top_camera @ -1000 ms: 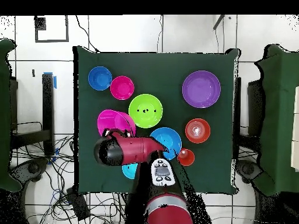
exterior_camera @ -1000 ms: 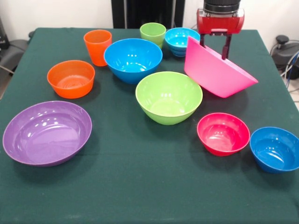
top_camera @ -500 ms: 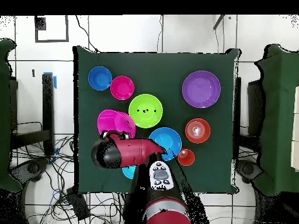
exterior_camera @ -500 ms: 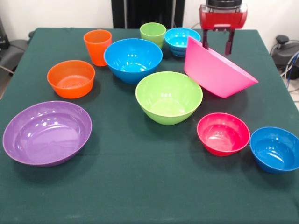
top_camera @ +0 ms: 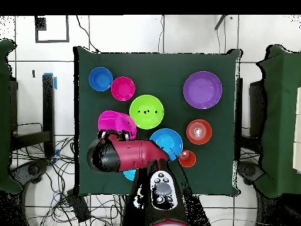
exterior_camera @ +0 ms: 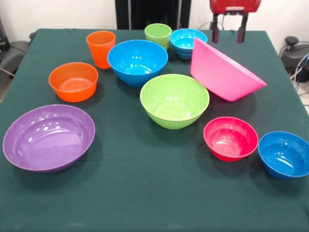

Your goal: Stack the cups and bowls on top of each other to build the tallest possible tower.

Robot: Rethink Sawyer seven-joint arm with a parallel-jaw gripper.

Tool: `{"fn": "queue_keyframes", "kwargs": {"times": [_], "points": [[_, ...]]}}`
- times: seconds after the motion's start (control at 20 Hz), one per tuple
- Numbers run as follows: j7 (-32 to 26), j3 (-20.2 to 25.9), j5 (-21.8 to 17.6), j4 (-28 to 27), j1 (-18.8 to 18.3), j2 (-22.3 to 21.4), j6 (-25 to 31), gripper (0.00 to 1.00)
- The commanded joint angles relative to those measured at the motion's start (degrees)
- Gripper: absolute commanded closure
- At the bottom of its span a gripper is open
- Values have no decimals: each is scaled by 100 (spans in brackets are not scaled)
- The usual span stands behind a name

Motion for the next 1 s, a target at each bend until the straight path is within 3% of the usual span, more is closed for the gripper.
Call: {"fn": "queue_keyframes", "kwargs": {"times": [0.05,0.2,0.65,0.8,1.0], "points": [[-114,225,-258,-88,-133,-170,1102,0],[-458,385,-437,-308,-479,72,1122,0],[-583,676,-740,-441,-965,354,1014,0],[-441,529,-894,-516,-836,386,952,0],[-63,-329,-1542,-1190,19,758,590,0]]}}
